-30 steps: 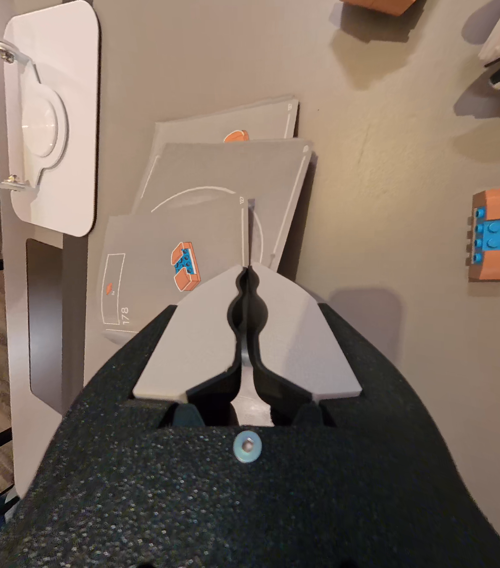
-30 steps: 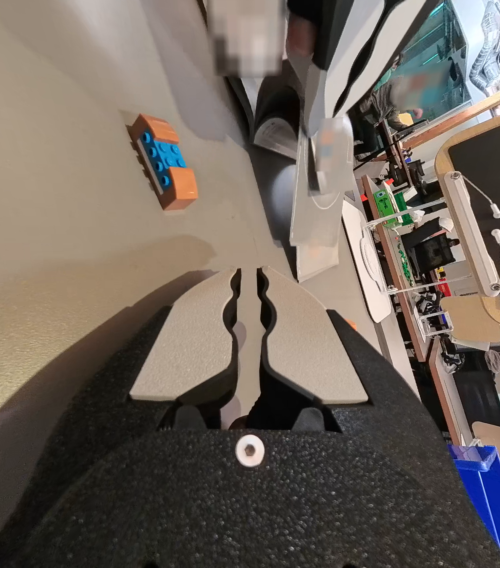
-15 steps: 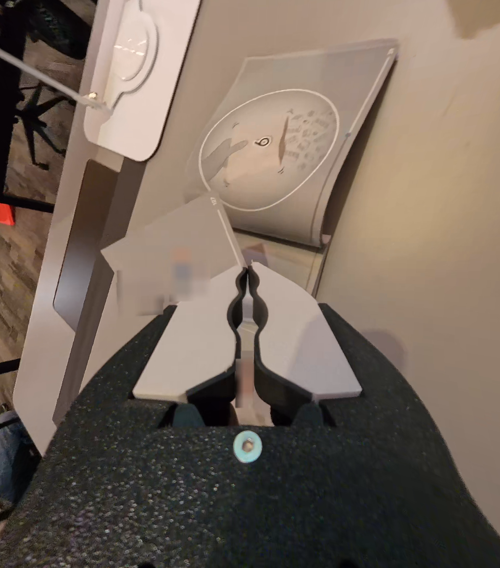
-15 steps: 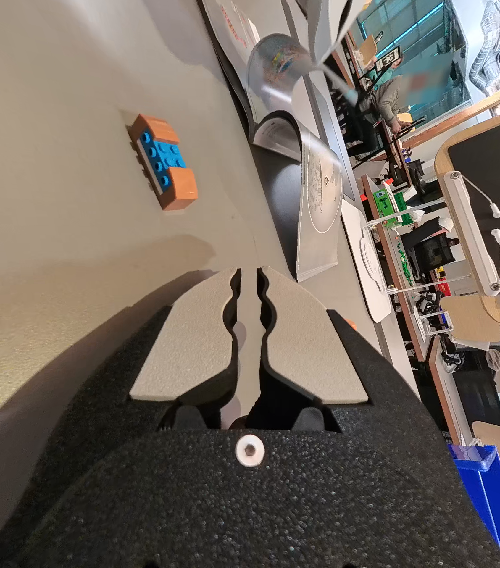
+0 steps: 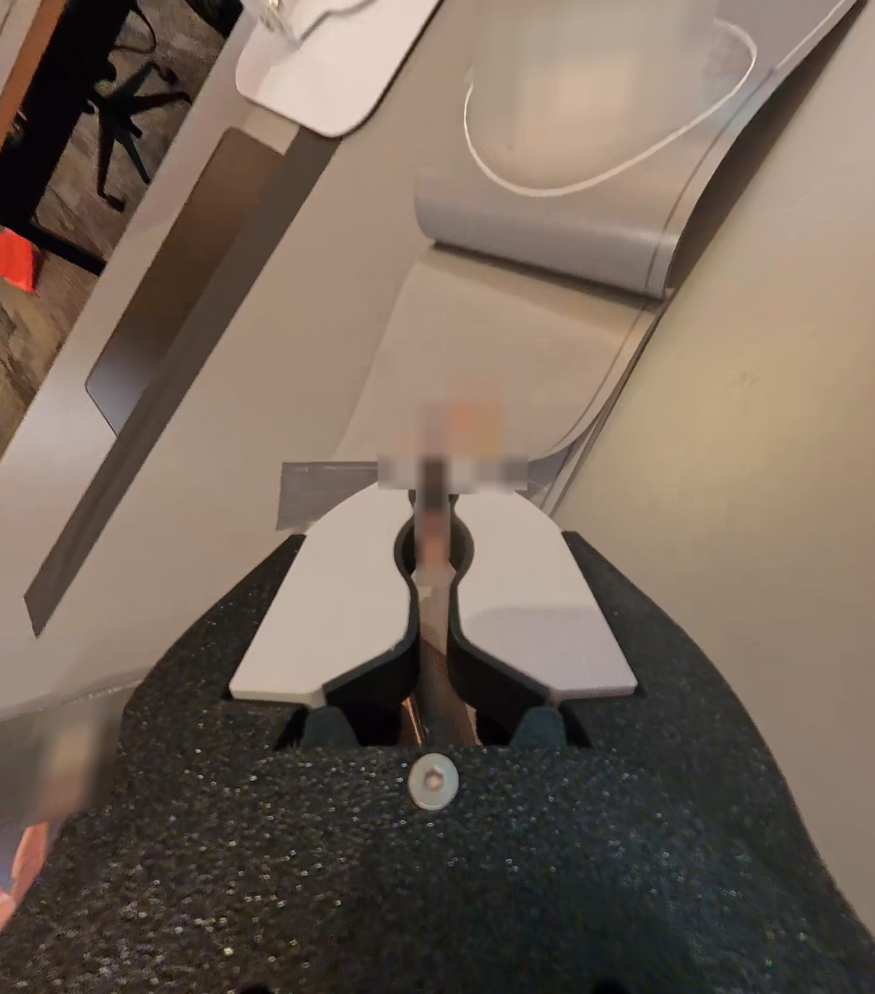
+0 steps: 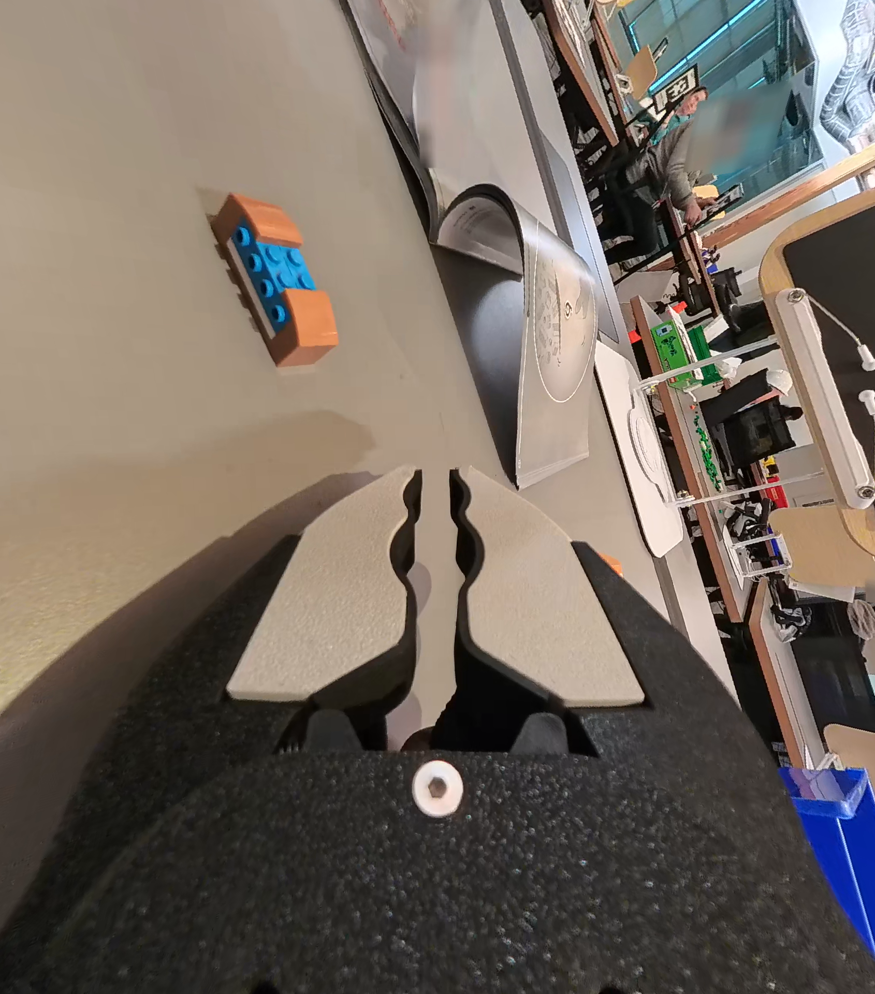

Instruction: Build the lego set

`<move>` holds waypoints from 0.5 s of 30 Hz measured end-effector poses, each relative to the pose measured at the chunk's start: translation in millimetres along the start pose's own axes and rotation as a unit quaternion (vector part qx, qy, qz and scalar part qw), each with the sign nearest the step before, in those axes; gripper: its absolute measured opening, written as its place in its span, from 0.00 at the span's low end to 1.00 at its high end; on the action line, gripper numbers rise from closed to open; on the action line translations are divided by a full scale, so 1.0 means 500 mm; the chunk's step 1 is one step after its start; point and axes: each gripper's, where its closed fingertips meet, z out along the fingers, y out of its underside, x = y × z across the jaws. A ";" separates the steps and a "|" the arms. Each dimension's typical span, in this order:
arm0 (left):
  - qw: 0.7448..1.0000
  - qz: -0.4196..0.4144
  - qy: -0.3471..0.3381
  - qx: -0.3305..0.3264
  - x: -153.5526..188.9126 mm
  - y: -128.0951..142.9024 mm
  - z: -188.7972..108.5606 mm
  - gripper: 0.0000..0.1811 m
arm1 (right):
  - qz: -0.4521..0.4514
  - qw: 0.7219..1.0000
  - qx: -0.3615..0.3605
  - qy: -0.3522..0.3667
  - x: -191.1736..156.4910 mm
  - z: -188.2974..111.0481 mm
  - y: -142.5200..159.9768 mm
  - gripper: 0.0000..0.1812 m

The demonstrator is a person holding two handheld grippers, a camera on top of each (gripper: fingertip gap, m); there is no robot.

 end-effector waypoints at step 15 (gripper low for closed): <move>0.995 -0.019 0.020 -0.095 0.022 0.144 0.005 0.05 | 0.010 1.000 -0.017 0.001 0.005 0.010 0.005 0.04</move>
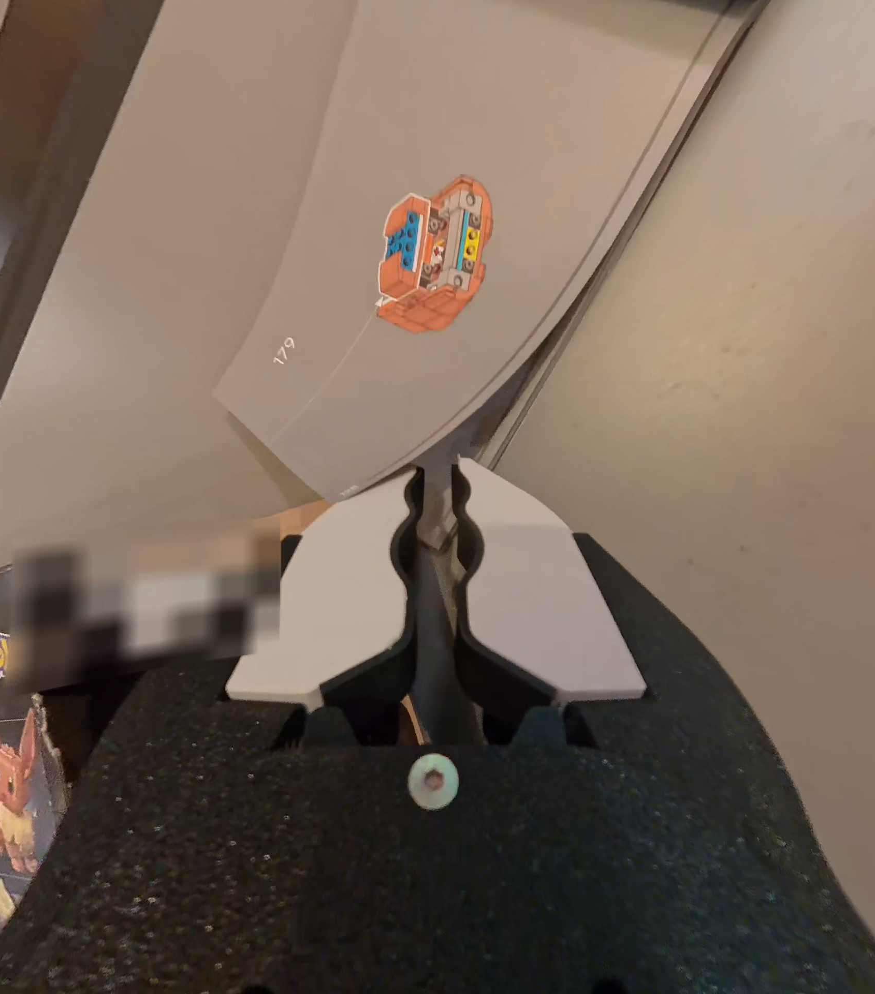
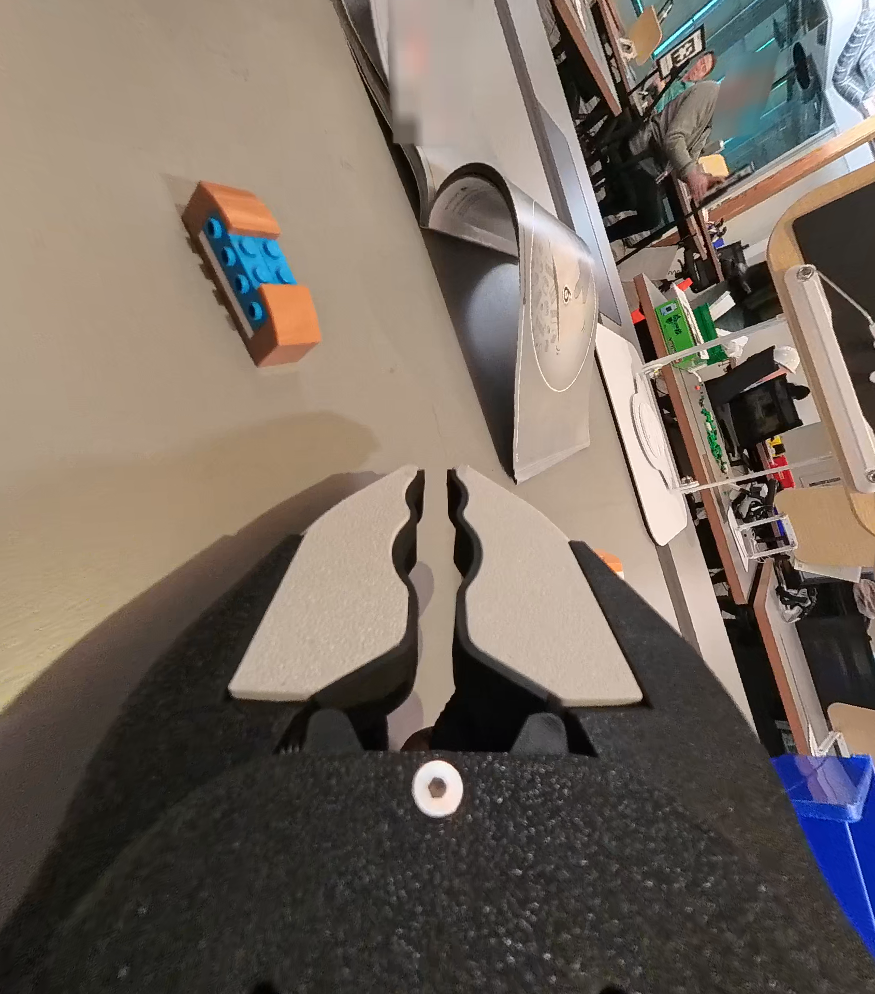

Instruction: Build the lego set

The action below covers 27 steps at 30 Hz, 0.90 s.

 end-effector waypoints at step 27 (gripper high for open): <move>0.998 -0.003 -0.020 -0.058 -0.016 0.082 -0.044 0.12 | -0.007 1.000 -0.006 -0.002 -0.013 0.020 -0.031 0.08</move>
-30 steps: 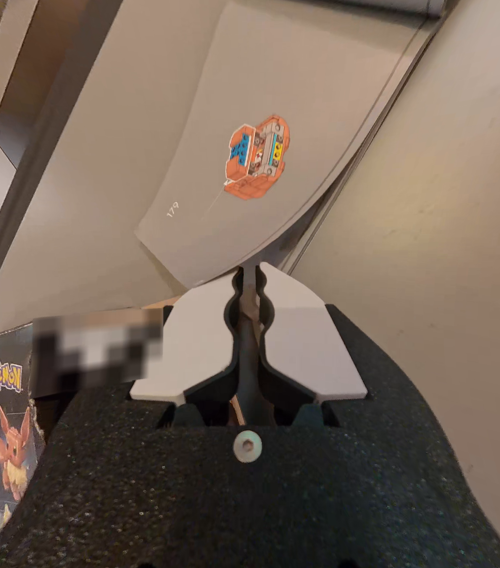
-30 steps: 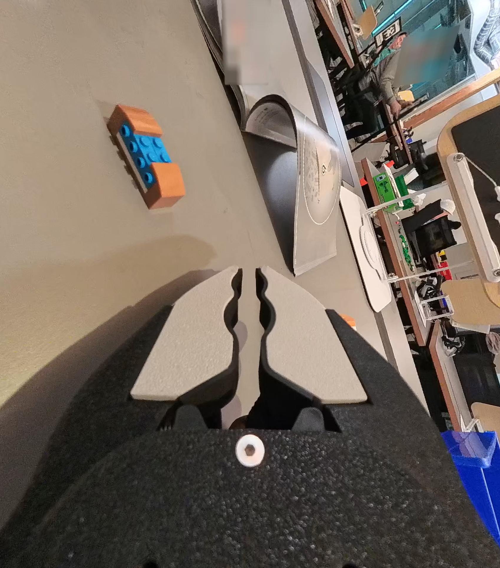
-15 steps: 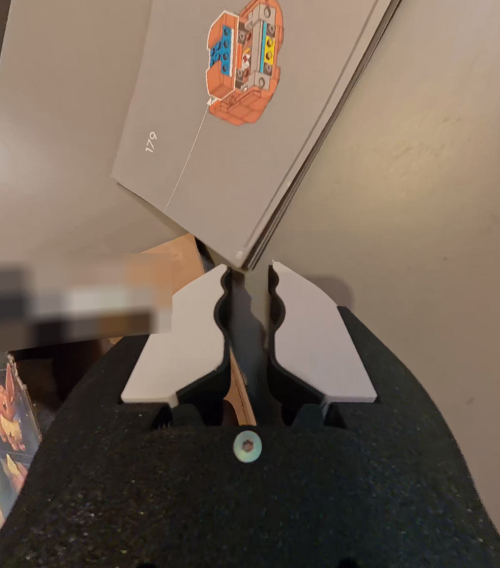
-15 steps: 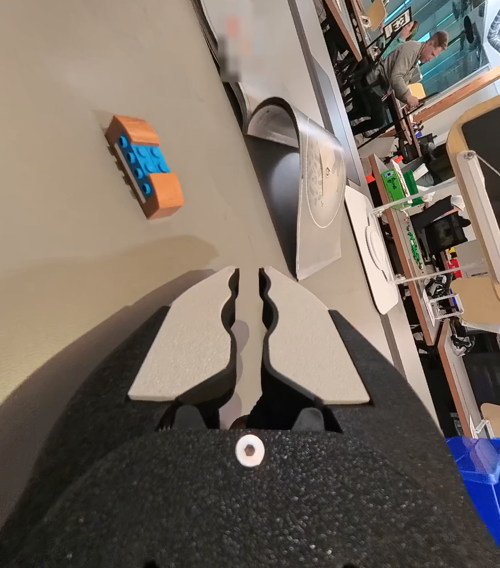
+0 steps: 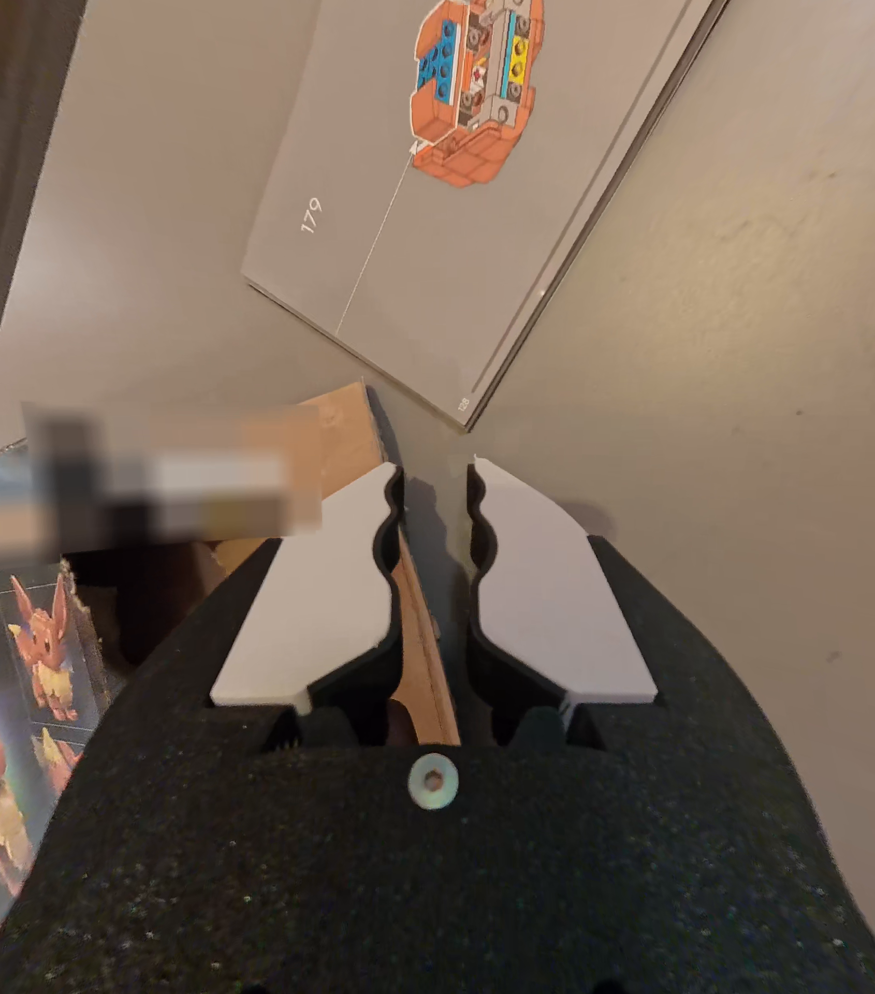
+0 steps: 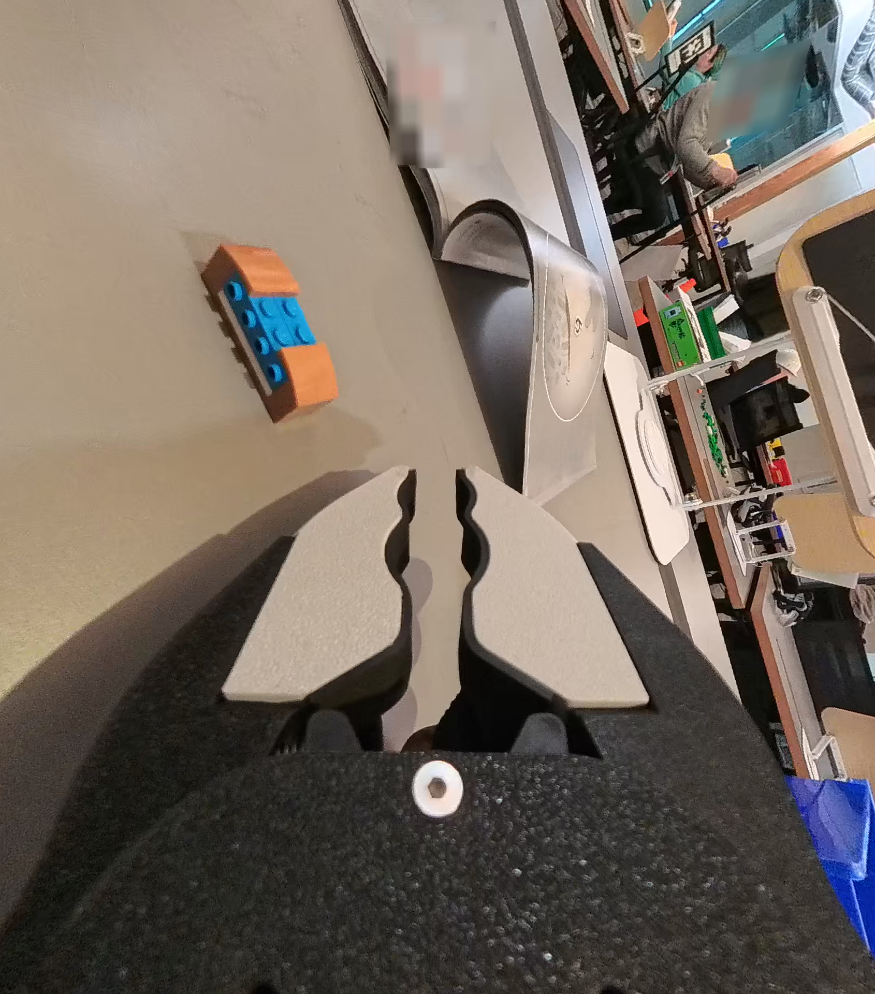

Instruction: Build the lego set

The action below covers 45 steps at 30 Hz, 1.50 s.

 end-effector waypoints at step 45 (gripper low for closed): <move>0.957 -0.014 -0.119 0.264 -0.036 -0.211 -0.050 0.13 | -0.264 0.940 -0.209 -0.061 0.067 -0.023 -0.125 0.09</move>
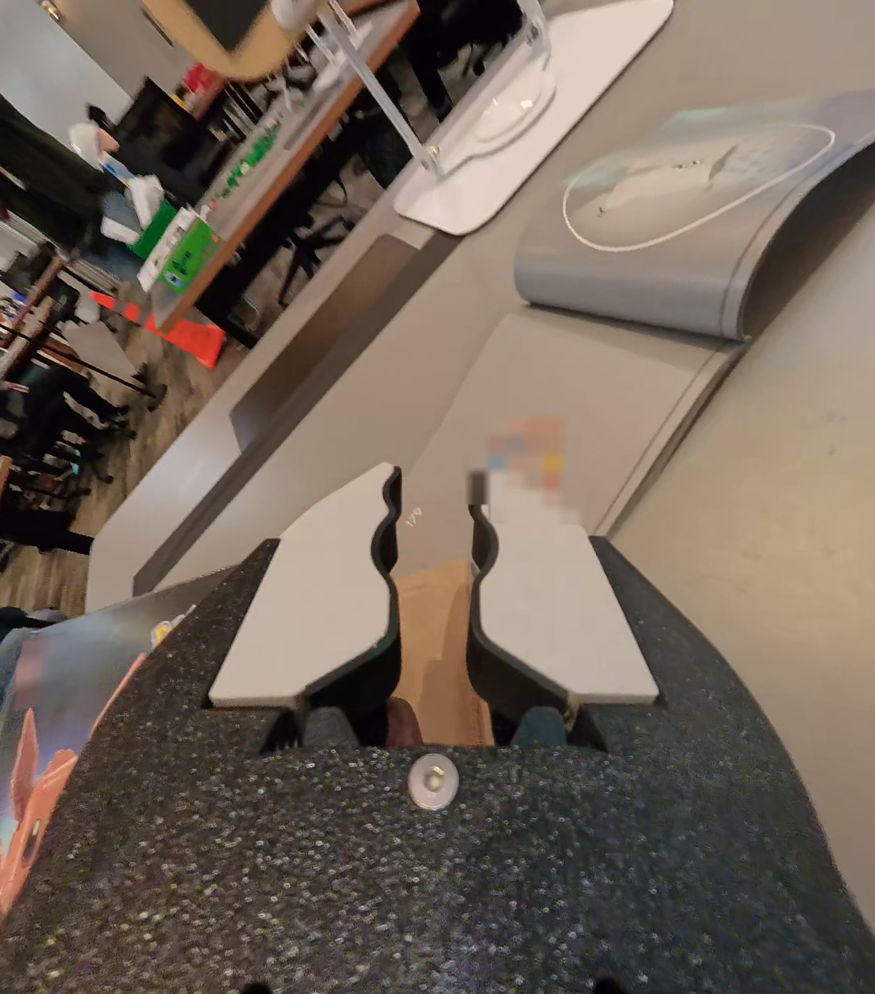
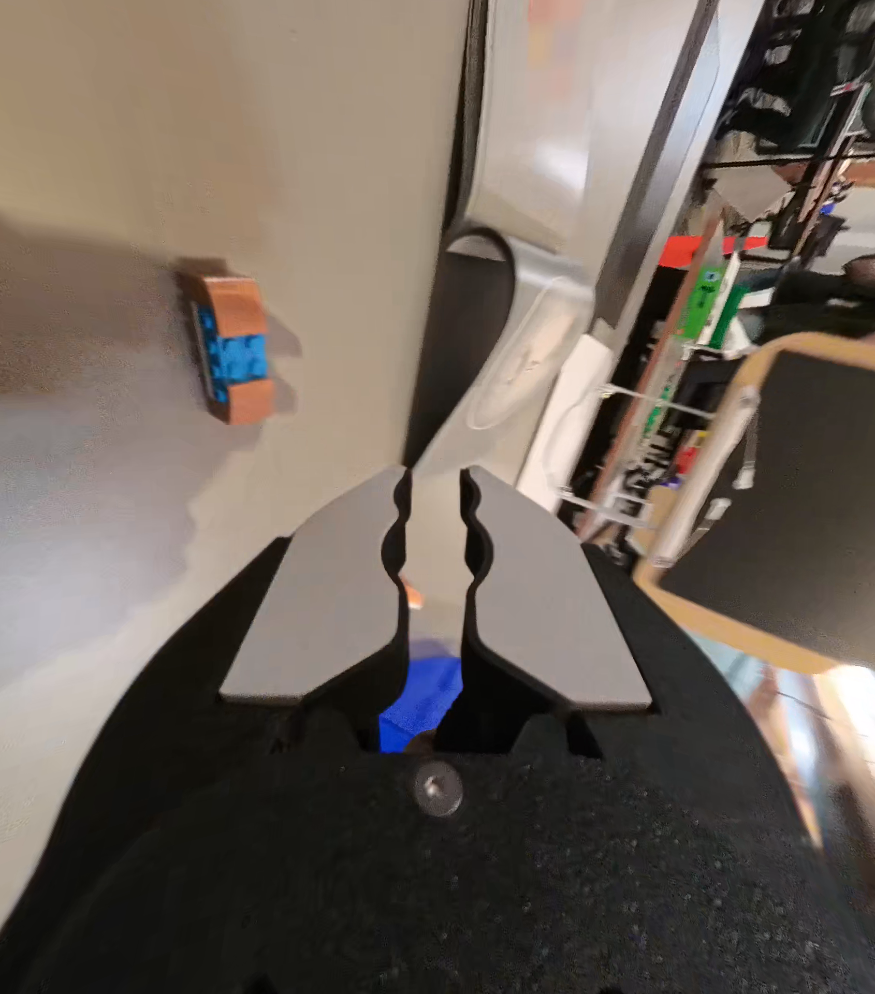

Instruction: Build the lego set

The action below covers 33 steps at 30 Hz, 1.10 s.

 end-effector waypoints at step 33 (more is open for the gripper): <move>0.981 0.076 0.135 0.113 0.186 -0.112 -0.045 0.12 | 0.234 0.965 0.055 -0.104 -0.110 -0.054 0.111 0.13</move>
